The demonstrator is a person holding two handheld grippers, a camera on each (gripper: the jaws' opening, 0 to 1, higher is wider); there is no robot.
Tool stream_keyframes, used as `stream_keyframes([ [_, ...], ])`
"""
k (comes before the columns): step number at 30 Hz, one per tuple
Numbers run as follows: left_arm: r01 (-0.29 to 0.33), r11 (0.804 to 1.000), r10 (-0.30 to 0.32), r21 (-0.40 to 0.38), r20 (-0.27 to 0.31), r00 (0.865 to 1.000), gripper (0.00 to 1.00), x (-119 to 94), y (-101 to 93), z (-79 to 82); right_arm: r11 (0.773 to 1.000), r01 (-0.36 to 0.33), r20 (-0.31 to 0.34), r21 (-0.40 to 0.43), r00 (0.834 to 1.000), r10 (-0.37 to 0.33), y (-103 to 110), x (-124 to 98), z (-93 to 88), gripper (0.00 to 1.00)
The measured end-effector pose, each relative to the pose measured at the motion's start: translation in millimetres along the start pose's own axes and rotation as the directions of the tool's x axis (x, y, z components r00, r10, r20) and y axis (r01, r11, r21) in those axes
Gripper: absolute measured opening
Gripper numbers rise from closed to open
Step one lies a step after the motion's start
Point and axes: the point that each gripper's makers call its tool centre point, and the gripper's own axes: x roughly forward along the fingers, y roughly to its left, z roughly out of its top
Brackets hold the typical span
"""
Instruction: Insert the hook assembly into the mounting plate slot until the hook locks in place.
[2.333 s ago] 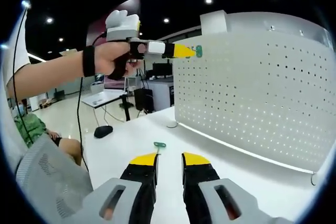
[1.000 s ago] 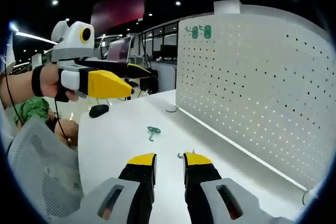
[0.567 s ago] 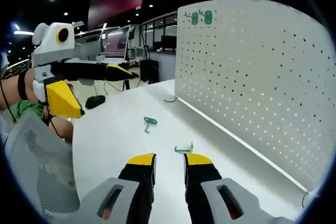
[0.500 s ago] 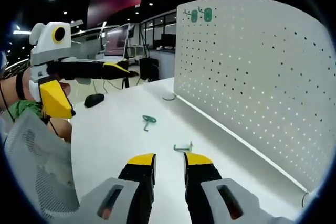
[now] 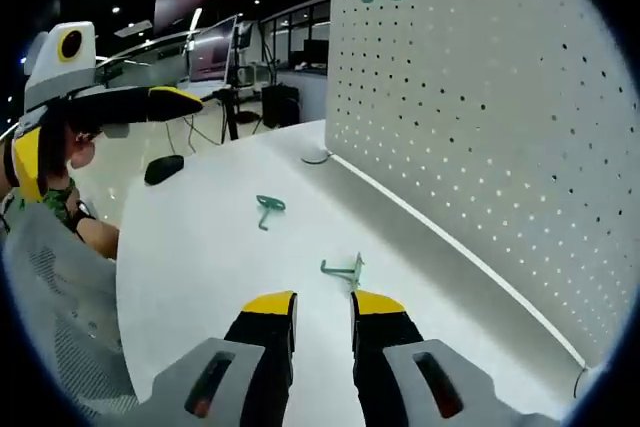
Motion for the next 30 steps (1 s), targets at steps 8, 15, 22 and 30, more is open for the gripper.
stream_keyframes([
  [8, 0.004, 1.000, -0.004, 0.001, -0.017, 1.000, 0.78, -5, 0.9, -8.0, 1.000, 0.007, -0.055, 0.009, 0.998, -0.006, -5, 18, -11.3, 0.21],
  [15, 0.001, 1.000, -0.001, -0.012, -0.021, 1.000, 0.78, -6, 3.6, -11.4, 1.000, 0.008, -0.099, -0.009, 0.995, -0.009, -9, 32, -15.2, 0.21],
  [22, -0.002, 1.000, 0.001, -0.030, -0.034, 0.999, 0.78, -10, 6.2, -19.1, 1.000, 0.009, -0.130, -0.016, 0.991, -0.011, -14, 45, -17.8, 0.20],
  [30, -0.005, 0.998, 0.004, -0.056, -0.020, 1.000, 0.77, -9, 8.8, -18.6, 0.999, 0.024, -0.160, -0.030, 0.987, -0.029, -20, 57, -18.5, 0.18],
])
